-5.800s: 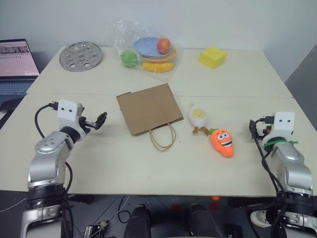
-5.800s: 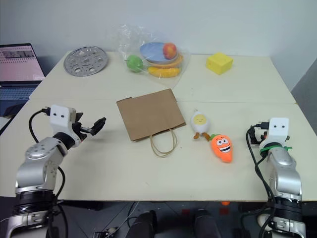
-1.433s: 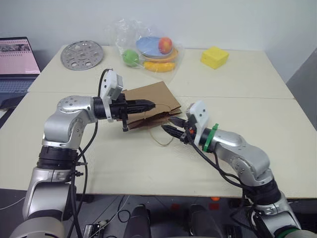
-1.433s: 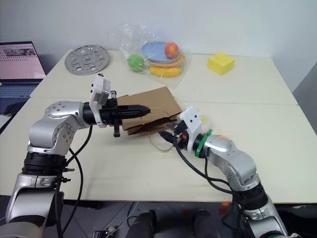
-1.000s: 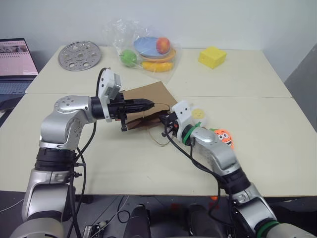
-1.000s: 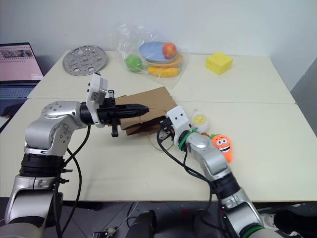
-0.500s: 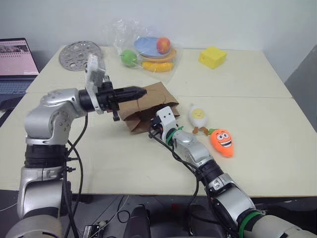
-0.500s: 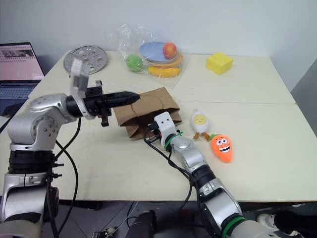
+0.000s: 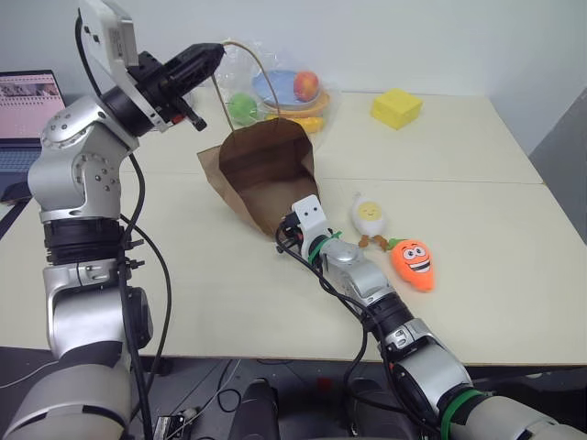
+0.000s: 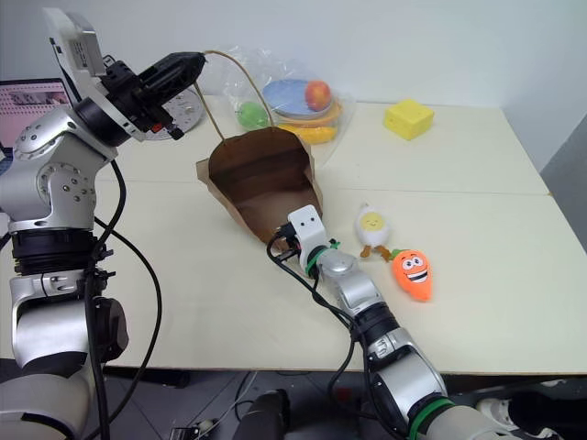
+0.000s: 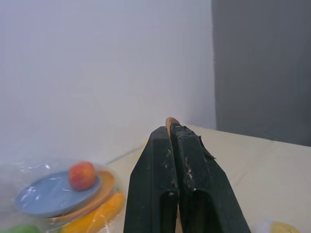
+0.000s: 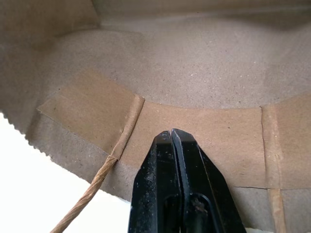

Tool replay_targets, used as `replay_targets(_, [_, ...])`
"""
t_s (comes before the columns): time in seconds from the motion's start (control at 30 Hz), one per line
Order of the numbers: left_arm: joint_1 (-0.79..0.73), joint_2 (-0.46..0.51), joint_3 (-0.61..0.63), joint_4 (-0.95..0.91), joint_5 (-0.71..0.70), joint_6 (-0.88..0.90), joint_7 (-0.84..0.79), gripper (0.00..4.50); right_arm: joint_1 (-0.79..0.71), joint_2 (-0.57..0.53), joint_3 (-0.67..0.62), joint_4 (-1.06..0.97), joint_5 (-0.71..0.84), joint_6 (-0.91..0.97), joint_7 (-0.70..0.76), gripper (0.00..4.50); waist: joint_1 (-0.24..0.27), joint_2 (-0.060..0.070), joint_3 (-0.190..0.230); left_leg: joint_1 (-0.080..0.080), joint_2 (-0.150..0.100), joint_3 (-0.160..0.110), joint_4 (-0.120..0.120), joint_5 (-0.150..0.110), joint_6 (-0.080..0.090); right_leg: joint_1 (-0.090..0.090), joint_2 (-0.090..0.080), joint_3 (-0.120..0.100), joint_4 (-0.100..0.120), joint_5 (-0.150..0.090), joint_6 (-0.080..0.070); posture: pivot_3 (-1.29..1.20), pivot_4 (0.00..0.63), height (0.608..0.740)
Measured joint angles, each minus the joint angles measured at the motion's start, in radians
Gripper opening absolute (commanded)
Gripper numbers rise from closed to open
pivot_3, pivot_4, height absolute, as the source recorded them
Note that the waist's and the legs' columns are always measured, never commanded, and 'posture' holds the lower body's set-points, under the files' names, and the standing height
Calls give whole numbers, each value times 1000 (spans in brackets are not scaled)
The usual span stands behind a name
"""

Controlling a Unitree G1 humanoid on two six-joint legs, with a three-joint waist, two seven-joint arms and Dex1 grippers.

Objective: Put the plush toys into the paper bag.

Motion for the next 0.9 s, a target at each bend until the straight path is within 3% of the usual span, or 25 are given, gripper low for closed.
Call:
replay_targets(0.5, [-22, -48, 9, 7, 4, -80, 24, 0, 9, 0, -31, -64, 12, 92, -33, 27, 1, 0, 0, 0, 0, 0, 0, 0, 0, 0, 0, 0, 0, 0, 0, 0, 150, 740])
replay_targets(0.8, [87, -41, -28, -30, 48, -85, -6, 0, 16, -6, -46, -91, 20, 113, -22, 27, -1, 0, 0, 0, 0, 0, -1, 0, 0, 0, 0, 0, 0, 0, 0, 0, 150, 740])
replay_targets(0.9, [159, -58, -66, -63, 80, -112, -9, 0, 29, -42, -19, -186, 8, 146, 12, 27, -1, 0, 0, -1, 0, 0, -1, 0, 0, -2, 0, 0, 0, 0, 0, 0, 150, 740])
